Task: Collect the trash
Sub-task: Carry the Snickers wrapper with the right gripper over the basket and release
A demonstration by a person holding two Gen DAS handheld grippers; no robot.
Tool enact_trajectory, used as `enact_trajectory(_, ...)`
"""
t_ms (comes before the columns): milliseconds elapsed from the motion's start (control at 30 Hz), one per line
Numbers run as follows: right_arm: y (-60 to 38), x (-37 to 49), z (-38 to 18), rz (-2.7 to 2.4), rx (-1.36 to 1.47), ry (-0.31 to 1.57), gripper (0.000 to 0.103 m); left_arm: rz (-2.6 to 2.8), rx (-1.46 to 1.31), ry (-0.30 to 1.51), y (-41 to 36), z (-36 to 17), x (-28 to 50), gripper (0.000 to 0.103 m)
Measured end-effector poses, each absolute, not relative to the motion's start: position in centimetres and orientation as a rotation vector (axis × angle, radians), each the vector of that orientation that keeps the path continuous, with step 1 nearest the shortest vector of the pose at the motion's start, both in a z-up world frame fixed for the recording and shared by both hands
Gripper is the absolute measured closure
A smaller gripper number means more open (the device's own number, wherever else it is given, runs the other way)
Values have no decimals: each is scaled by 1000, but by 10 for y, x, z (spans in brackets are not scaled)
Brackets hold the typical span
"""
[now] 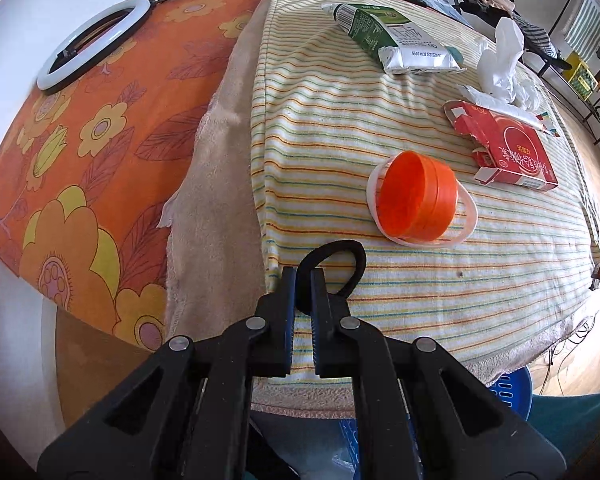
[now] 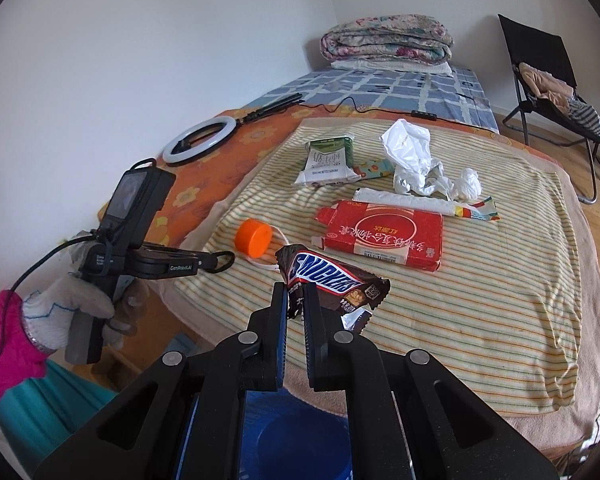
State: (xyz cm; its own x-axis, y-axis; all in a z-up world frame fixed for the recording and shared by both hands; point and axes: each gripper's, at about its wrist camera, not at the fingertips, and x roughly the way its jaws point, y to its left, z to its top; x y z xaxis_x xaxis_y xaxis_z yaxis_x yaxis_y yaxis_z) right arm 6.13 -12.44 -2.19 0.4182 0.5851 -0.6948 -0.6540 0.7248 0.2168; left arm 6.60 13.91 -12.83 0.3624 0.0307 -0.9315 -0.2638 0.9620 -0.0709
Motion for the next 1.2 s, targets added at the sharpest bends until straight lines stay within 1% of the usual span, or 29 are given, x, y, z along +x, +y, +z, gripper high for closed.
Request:
enact_trajectory(300,-54,70,-39,889,-118,856,97,180,-237,1178,143,-129,62,98)
enact_trajectory(600,7,81,-81,896,-225,920,97,172,-275,1164,155,-124,56,98)
enact_trajectory(867,11,95,-96,844,-251,949,97,190,-289,1131,167,-113,42,98)
enact_trajectory(1033,-3,91,-86,859,-208,937,97,167,-292,1096,164,-98,30,98)
enact_trajectory(1200,-28,84,-69,860,-172,915,97,120,-244,1053,143,-80,19,98)
